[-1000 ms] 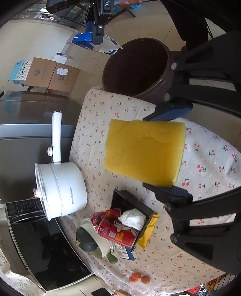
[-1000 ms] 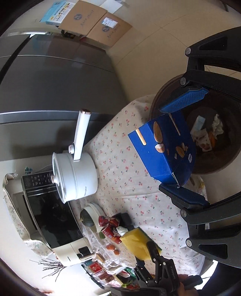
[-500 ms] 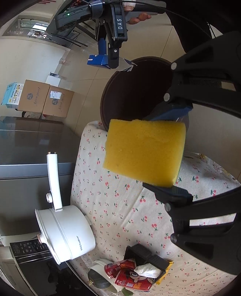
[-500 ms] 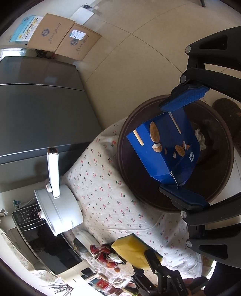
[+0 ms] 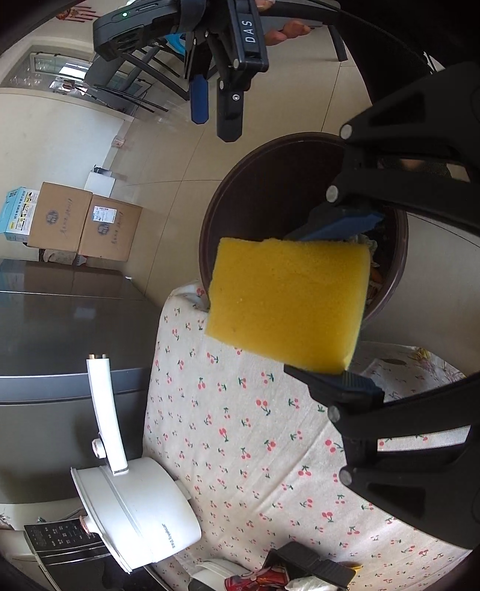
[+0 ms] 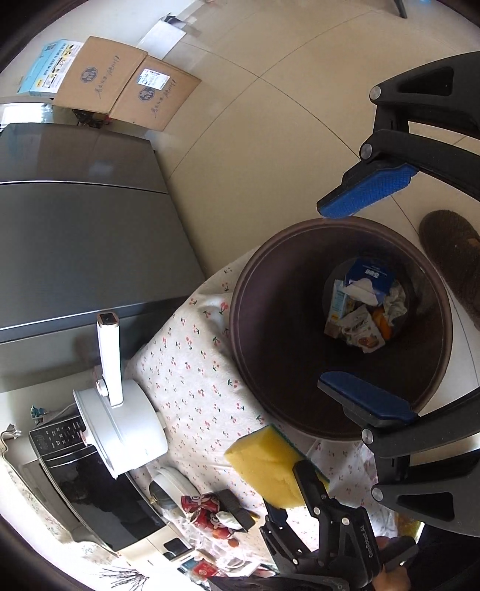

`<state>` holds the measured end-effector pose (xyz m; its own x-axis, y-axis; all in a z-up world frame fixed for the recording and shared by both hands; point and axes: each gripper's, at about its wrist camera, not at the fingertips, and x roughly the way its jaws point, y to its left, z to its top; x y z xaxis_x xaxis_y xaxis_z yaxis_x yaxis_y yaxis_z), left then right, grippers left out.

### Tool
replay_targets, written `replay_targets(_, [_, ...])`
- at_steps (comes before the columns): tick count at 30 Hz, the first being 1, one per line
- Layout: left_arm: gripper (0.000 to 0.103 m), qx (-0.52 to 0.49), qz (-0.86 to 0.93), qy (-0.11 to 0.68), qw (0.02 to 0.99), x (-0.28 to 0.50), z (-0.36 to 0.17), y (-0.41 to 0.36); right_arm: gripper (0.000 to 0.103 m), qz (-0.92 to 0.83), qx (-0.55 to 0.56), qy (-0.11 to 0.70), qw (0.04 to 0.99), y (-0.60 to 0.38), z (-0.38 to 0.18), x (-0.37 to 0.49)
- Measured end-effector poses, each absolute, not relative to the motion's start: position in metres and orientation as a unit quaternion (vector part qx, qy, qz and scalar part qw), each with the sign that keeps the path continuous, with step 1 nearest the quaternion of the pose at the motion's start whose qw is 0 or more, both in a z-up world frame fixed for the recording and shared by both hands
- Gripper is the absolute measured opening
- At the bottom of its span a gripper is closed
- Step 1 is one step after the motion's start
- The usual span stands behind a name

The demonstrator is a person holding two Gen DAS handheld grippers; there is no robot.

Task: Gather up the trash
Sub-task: 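Carry the sponge over the brown bin and open the left tool, then move the right tool back to the table toward the red cans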

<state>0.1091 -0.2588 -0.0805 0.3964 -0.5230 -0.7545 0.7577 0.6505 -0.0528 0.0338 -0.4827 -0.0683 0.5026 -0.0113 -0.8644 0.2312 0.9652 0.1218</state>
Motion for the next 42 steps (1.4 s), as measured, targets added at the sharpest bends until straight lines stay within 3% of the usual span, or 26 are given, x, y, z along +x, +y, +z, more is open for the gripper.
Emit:
replay_targets(6, [0.063,0.166,-0.398,0.387,0.815,0.108,-0.092,-0.273,0.087,-0.087,0.113,0.5,0.855,-0.496,-0.073,0.026])
replay_targets(8, [0.074,0.169,-0.403,0.382,0.814,0.107,-0.093,-0.275,0.087,-0.092,0.116,0.501,0.853,-0.501,-0.074,0.024])
replay_targets(10, [0.095,0.175,-0.382,0.372,0.828,0.107,-0.092,-0.274,0.087,-0.095,0.118,0.5,0.853,-0.504,-0.074,0.024])
replay_targets(12, [0.099,0.177,-0.372,0.37,0.833,0.11,-0.091,-0.272,0.087,-0.096,0.12,0.498,0.853,-0.504,-0.073,0.024])
replay_targets(42, [0.101,0.119,-0.202,0.387,0.892,0.145,-0.051,-0.1,0.089,0.0,0.038,0.493,0.869,-0.372,-0.047,0.097])
